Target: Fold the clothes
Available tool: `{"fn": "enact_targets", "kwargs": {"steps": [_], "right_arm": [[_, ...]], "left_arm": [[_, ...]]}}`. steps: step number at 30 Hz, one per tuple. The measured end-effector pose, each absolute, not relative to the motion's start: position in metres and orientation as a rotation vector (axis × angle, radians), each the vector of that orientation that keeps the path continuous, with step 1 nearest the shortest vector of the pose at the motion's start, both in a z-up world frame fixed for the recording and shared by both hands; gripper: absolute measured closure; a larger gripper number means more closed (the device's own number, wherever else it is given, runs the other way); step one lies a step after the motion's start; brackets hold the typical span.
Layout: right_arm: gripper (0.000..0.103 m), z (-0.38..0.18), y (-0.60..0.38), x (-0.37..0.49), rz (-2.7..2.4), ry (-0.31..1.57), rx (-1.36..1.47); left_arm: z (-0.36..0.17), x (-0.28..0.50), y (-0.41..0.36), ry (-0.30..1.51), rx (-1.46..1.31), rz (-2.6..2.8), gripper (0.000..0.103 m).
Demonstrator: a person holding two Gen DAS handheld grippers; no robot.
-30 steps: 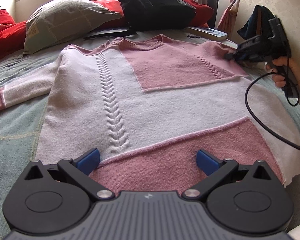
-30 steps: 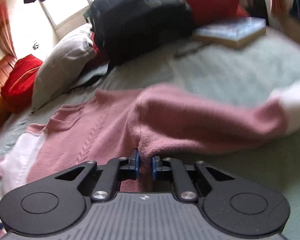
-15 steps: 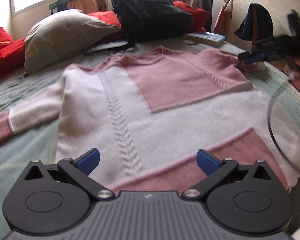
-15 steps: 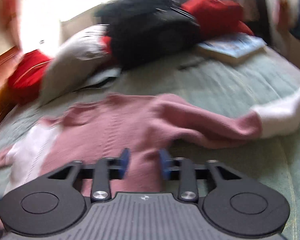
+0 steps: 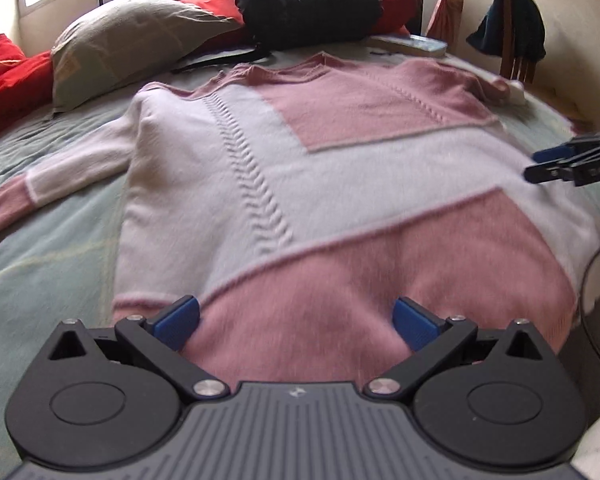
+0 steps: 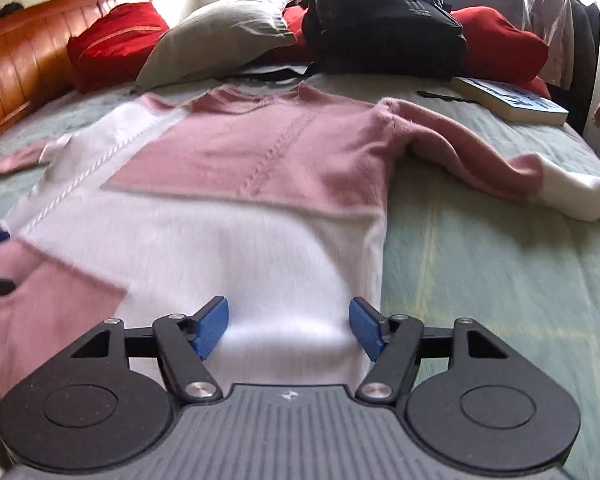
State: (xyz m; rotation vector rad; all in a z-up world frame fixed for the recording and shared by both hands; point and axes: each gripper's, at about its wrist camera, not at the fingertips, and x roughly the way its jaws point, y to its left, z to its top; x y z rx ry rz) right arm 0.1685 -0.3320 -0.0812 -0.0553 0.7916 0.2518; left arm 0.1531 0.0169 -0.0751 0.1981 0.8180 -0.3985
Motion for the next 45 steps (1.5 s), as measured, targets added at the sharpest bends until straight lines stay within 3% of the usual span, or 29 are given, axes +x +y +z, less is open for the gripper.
{"fn": "enact_targets", "kwargs": {"steps": [4, 7, 12, 13, 19, 25, 29, 34, 40, 45], "right_arm": [[0.026, -0.067, -0.302, 0.142, 0.249, 0.755, -0.171], [0.013, -0.06, -0.276, 0.134, 0.308, 0.686, -0.169], [0.011, -0.084, -0.25, 0.141, 0.283, 0.756, -0.122], [0.0, -0.089, -0.25, 0.139, 0.263, 0.773, -0.114], [0.0, -0.102, -0.262, 0.12, 0.228, 0.728, -0.022], [0.0, -0.102, -0.257, 0.122, 0.219, 0.728, -0.049], [0.0, -0.096, -0.265, 0.11, 0.176, 0.738, -0.034], [0.0, -0.096, -0.287, 0.084, 0.174, 0.74, -0.034], [0.0, -0.079, -0.296, 0.088, 0.154, 0.699, 0.005], [0.0, -0.074, -0.294, 0.077, 0.141, 0.687, -0.008]], "left_arm": [[-0.06, 0.144, 0.007, 0.805, 0.245, -0.412, 0.001], [-0.054, 0.146, -0.006, 0.77, 0.24, -0.446, 0.001], [-0.069, 0.13, -0.016, 0.799, 0.26, -0.458, 0.001], [-0.074, 0.124, -0.016, 0.812, 0.27, -0.454, 0.001], [-0.075, 0.075, 0.003, 0.811, 0.297, -0.489, 0.001], [-0.045, 0.102, -0.013, 0.737, 0.176, -0.561, 0.001], [-0.065, 0.117, -0.032, 0.833, 0.09, -0.605, 0.001], [-0.072, 0.083, -0.041, 0.84, 0.245, -0.587, 0.001], [-0.038, 0.101, -0.036, 0.805, 0.17, -0.511, 0.001], [-0.044, 0.09, -0.065, 0.836, 0.236, -0.553, 0.001]]}}
